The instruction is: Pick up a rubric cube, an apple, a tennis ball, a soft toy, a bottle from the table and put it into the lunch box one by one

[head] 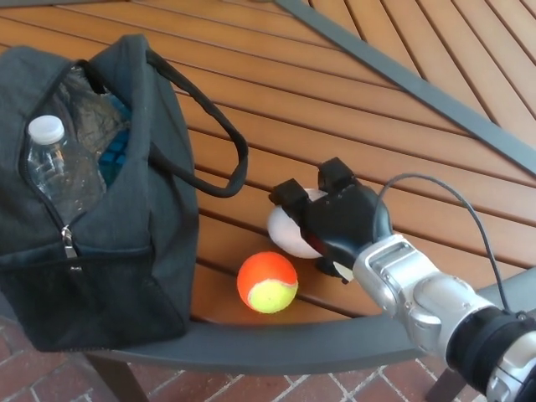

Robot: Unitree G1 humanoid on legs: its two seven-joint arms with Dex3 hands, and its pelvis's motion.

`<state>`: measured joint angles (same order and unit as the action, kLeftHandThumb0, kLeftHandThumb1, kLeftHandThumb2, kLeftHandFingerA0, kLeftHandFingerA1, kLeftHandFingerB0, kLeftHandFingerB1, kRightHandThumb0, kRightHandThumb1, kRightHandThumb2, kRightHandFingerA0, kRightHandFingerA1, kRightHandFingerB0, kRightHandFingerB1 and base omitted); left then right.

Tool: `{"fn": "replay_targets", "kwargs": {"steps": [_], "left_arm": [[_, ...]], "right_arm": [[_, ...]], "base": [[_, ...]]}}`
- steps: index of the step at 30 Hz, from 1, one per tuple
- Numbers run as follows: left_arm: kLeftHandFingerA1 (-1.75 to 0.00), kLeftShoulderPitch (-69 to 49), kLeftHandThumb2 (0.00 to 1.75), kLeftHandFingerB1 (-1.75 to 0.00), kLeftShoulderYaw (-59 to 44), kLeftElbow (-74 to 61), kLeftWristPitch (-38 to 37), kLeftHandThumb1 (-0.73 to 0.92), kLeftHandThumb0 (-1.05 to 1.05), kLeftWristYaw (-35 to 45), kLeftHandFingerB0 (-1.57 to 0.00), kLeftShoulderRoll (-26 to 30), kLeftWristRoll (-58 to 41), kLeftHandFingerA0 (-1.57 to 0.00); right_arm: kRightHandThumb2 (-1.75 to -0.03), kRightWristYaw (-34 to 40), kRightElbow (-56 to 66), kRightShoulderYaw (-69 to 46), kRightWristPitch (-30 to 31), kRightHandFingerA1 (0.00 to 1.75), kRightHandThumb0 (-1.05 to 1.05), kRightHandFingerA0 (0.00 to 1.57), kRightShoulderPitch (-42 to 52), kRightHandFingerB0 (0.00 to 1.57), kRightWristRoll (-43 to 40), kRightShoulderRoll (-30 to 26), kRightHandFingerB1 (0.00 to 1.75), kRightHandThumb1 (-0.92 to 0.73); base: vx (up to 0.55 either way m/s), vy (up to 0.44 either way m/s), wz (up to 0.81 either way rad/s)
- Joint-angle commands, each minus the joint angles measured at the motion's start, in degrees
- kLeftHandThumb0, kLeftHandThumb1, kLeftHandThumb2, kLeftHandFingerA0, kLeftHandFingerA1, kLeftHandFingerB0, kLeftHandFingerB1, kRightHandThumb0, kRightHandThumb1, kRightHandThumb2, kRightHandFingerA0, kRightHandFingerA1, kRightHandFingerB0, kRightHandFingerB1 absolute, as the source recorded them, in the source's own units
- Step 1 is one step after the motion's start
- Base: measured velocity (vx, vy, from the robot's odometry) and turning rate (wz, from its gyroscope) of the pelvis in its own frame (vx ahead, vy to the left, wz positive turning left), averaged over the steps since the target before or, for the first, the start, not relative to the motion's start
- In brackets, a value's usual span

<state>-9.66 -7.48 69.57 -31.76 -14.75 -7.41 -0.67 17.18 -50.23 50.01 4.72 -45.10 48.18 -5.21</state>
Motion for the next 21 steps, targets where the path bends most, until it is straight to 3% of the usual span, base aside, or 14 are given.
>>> {"fn": "replay_targets", "kwargs": {"steps": [1, 3, 4, 5, 6, 12, 13, 19, 20, 21], "left_arm": [[-1.14, -1.1, 1.06, -1.09, -1.0, 1.0, -3.7, 0.54, -0.09, 1.7, -1.04, -1.3, -0.9, -1.12], [-1.14, -1.1, 1.06, -1.09, -1.2, 1.0, -3.7, 0.54, -0.09, 1.8, -1.04, -1.3, -0.8, -1.12], [-1.14, -1.2, 1.04, -1.10, -0.7, 1.1, -3.9, 0.55, -0.10, 1.3, -1.02, -1.1, -0.1, -1.12], [-1.14, -1.3, 1.04, -1.10, -0.4, 1.2, -4.0, 0.55, -0.10, 0.9, -1.02, -1.0, 0.5, -1.12], [-1.14, -1.4, 1.06, -1.11, -0.3, 1.3, -4.1, 0.55, -0.09, 0.7, -1.03, -0.9, 0.8, -1.13], [-1.14, -1.6, 1.05, -1.11, -0.5, 1.4, -4.1, 0.55, -0.09, 1.0, -1.02, -0.9, 0.5, -1.12], [-1.11, -1.9, 1.03, -1.07, -0.3, 1.6, -3.8, 0.56, -0.14, 1.2, -0.97, -0.6, 0.7, -1.07], [-1.14, -2.1, 0.96, -1.12, 0.1, 1.7, -3.5, 0.61, -0.12, 0.7, -0.95, -0.4, 1.2, -1.04], [-1.11, -2.1, 1.06, -1.06, 0.2, 1.7, -3.5, 0.55, -0.14, 0.6, -0.99, -0.2, 1.3, -1.09], [-1.11, -2.1, 1.06, -1.06, 0.3, 1.7, -3.5, 0.55, -0.14, 0.5, -0.99, -0.1, 1.4, -1.09]], "right_arm": [[-0.58, 9.9, 0.9, -4.7, -2.2, 1.75, -0.29, 0.93, 5.4, 0.82, -0.8, -1.4, 1.11, -0.56], [-0.58, 10.0, 0.9, -5.3, -2.5, 1.75, -0.29, 0.93, 5.6, 0.82, -0.3, -1.3, 1.11, -0.56], [-0.87, 9.4, 2.9, -9.3, -3.2, 1.75, -0.15, 0.88, 8.3, 0.81, -4.5, -0.9, 1.69, -0.48], [-0.87, 8.9, 4.4, -12.4, -3.8, 1.75, -0.15, 0.88, 10.3, 0.81, -7.7, -0.6, 1.69, -0.48], [-1.06, 10.0, 5.8, -17.4, -5.6, 1.75, -0.11, 0.90, 13.4, 0.86, -11.6, 0.2, 1.70, -0.42], [-1.02, 10.5, 7.0, -23.2, -5.9, 1.75, -0.15, 0.91, 16.8, 0.85, -12.8, 2.2, 1.67, -0.49], [-1.25, 10.2, 9.3, -28.0, -8.3, 1.66, -0.15, 1.01, 19.9, 0.99, -17.5, 2.8, 1.47, -0.44], [-1.26, 8.6, 14.4, -35.8, -7.4, 1.62, -0.12, 1.04, 23.4, 1.00, -22.2, 5.9, 1.48, -0.39], [-1.33, 9.4, 15.4, -38.5, -8.3, 1.48, -0.13, 1.14, 23.9, 1.10, -24.5, 7.4, 1.36, -0.35], [-1.33, 10.4, 16.6, -41.7, -9.5, 1.48, -0.13, 1.14, 24.4, 1.10, -27.5, 9.3, 1.36, -0.35]], "base": [[0.00, 0.000, 0.00], [0.00, 0.000, 0.00], [0.00, 0.000, 0.00], [0.00, 0.000, 0.00], [0.00, 0.000, 0.00], [0.00, 0.000, 0.00], [0.00, 0.000, 0.00], [0.00, 0.000, 0.00], [0.00, 0.000, 0.00], [0.00, 0.000, 0.00]]}}
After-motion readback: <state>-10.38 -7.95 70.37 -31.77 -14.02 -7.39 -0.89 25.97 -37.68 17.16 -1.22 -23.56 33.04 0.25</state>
